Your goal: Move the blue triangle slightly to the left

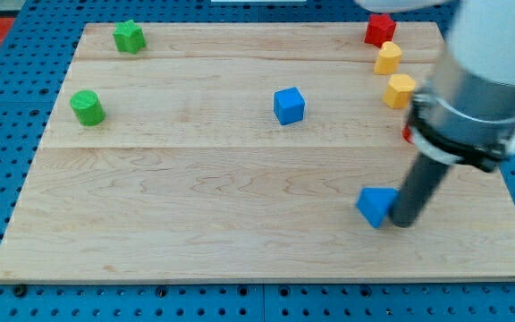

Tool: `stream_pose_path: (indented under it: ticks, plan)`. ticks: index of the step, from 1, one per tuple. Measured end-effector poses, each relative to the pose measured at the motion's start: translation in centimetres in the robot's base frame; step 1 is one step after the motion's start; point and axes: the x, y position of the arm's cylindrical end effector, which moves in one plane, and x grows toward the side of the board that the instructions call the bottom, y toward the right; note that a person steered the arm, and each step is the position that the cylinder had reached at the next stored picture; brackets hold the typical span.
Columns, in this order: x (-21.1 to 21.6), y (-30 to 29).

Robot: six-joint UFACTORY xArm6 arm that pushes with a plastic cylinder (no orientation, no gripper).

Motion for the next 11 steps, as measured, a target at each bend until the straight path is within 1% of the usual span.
stream_pose_path:
  ticks: [1,2,3,4,5,6,7,8,9,10,11]
  plan:
    - [-2.2,-8.3]
    - [-6.9,-13.5]
    - [-11.2,-13.7]
    - [-8.1,-11.7]
    - [-11.6,-10.4]
    - [-15.0,-10.7]
    - [-15.6,-15.1]
    - [-14.3,-15.5]
    - [-15.0,-18.2]
    - [-16.4,-20.6]
    - [-21.2,-18.5]
